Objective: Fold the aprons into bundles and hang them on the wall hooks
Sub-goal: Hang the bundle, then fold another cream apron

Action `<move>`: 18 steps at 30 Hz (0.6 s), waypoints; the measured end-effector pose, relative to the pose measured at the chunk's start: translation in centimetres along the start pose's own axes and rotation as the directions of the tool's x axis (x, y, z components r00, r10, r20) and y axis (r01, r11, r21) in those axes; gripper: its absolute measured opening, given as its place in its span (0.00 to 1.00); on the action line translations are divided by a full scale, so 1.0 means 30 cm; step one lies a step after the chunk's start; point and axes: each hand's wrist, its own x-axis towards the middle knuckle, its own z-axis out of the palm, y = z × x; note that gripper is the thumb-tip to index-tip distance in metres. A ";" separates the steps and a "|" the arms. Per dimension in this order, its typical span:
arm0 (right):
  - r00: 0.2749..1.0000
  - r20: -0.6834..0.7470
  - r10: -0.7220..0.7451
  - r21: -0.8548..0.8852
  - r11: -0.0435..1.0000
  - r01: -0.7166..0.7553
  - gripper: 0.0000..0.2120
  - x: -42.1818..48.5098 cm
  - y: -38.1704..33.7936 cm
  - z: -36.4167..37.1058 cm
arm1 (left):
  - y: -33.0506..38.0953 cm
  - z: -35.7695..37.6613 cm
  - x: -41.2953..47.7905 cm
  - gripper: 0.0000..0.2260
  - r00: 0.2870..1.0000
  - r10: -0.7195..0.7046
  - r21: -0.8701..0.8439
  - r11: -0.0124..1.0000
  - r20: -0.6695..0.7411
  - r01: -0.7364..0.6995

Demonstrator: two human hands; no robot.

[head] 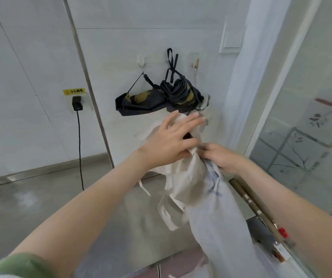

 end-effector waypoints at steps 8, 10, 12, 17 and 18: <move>0.979 -0.204 -0.010 -0.359 0.931 -0.065 0.27 -0.172 0.079 -0.117 | 0.039 0.056 0.082 0.11 0.676 -0.574 -0.146 0.703 0.462 0.696; 0.992 -0.106 0.062 -0.367 0.925 -0.097 0.38 -0.240 0.126 -0.120 | 0.038 0.081 0.082 0.12 0.606 -0.629 -0.264 0.556 0.486 0.788; 0.989 -0.062 0.134 -0.477 0.867 -0.147 0.48 -0.280 0.183 -0.092 | 0.038 0.099 0.085 0.13 0.564 -0.657 -0.375 0.422 0.501 0.825; 0.946 -0.293 0.139 -0.632 0.714 -0.300 0.50 -0.299 0.328 0.026 | 0.111 0.071 0.128 0.15 0.444 -0.696 -0.537 0.100 0.564 0.838; 0.928 -0.355 0.110 -0.592 0.742 -0.314 0.43 -0.291 0.357 0.041 | 0.126 0.056 0.135 0.15 0.428 -0.698 -0.561 0.045 0.574 0.827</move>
